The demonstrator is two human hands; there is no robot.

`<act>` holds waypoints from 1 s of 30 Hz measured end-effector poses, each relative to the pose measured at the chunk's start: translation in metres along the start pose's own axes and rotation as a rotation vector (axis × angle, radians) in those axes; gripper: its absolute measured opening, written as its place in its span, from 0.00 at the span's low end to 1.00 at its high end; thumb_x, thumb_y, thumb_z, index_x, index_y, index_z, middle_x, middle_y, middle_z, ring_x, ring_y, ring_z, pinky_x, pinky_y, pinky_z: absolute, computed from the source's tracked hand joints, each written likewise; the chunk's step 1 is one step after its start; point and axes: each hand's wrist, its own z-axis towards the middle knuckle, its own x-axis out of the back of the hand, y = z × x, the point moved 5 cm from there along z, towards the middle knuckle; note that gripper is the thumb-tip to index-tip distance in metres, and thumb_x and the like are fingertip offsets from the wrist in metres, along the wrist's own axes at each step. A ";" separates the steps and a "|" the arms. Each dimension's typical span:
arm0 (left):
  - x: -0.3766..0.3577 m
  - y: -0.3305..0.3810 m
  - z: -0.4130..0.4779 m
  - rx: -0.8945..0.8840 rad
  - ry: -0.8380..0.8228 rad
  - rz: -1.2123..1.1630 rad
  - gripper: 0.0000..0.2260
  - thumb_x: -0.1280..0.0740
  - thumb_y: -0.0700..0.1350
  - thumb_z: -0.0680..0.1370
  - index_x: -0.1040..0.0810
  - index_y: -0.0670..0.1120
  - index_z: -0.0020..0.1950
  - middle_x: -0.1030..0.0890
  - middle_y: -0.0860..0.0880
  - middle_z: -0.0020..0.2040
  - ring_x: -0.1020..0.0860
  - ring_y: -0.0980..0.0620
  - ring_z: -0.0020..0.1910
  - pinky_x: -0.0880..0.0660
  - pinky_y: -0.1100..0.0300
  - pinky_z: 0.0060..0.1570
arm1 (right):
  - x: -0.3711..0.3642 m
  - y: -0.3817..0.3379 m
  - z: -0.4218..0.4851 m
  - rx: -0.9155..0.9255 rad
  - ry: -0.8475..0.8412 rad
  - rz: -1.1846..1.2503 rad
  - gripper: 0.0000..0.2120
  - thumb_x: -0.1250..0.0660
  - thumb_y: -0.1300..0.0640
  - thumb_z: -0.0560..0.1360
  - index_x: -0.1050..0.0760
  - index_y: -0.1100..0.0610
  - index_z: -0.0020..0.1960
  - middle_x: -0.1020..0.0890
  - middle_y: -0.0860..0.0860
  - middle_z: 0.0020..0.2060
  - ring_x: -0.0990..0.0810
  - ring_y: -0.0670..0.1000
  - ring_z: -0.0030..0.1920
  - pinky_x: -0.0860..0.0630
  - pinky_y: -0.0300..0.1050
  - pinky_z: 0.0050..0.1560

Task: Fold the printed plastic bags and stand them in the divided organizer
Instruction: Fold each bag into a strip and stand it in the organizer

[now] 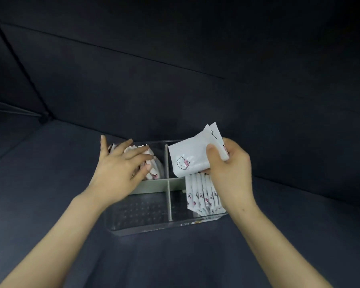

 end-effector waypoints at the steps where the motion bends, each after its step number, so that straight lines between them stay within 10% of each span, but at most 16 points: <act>1: 0.000 -0.001 -0.002 0.002 0.008 -0.014 0.22 0.49 0.59 0.80 0.18 0.53 0.56 0.20 0.53 0.62 0.25 0.41 0.64 0.50 0.26 0.65 | -0.010 0.001 0.003 0.001 0.010 -0.006 0.08 0.39 0.62 0.77 0.23 0.55 0.43 0.19 0.54 0.39 0.21 0.58 0.40 0.22 0.54 0.42; 7: -0.002 0.000 -0.005 -0.029 0.051 -0.027 0.19 0.46 0.56 0.79 0.17 0.52 0.54 0.20 0.52 0.61 0.24 0.41 0.63 0.48 0.28 0.66 | -0.060 0.013 0.013 0.074 0.016 -0.184 0.07 0.41 0.63 0.78 0.27 0.55 0.45 0.28 0.44 0.30 0.29 0.40 0.30 0.34 0.33 0.32; 14: -0.002 -0.001 -0.005 -0.034 0.079 -0.045 0.18 0.45 0.55 0.79 0.17 0.53 0.54 0.20 0.53 0.60 0.23 0.42 0.62 0.47 0.29 0.67 | -0.091 0.019 0.004 0.296 -0.157 -0.615 0.14 0.43 0.59 0.81 0.27 0.58 0.64 0.33 0.46 0.26 0.34 0.44 0.26 0.36 0.36 0.27; 21: -0.001 -0.012 -0.016 0.040 0.113 -0.126 0.21 0.45 0.57 0.79 0.21 0.50 0.63 0.25 0.49 0.67 0.29 0.43 0.69 0.49 0.33 0.70 | -0.113 0.031 0.002 0.231 -0.310 -0.821 0.20 0.50 0.50 0.83 0.36 0.56 0.71 0.18 0.56 0.50 0.21 0.58 0.51 0.28 0.49 0.48; 26: -0.007 -0.031 -0.039 0.288 0.158 -0.320 0.32 0.48 0.62 0.77 0.36 0.43 0.75 0.40 0.50 0.75 0.44 0.46 0.76 0.52 0.45 0.74 | -0.109 0.028 0.000 0.452 0.055 -0.919 0.25 0.52 0.50 0.80 0.19 0.60 0.54 0.18 0.52 0.35 0.23 0.55 0.38 0.33 0.43 0.36; 30: -0.011 -0.029 -0.045 0.359 0.161 -0.450 0.35 0.52 0.64 0.76 0.47 0.46 0.78 0.50 0.57 0.76 0.53 0.54 0.77 0.58 0.57 0.74 | -0.117 0.048 0.003 0.289 -0.039 -0.915 0.26 0.55 0.50 0.82 0.20 0.60 0.53 0.20 0.54 0.43 0.25 0.54 0.45 0.37 0.43 0.40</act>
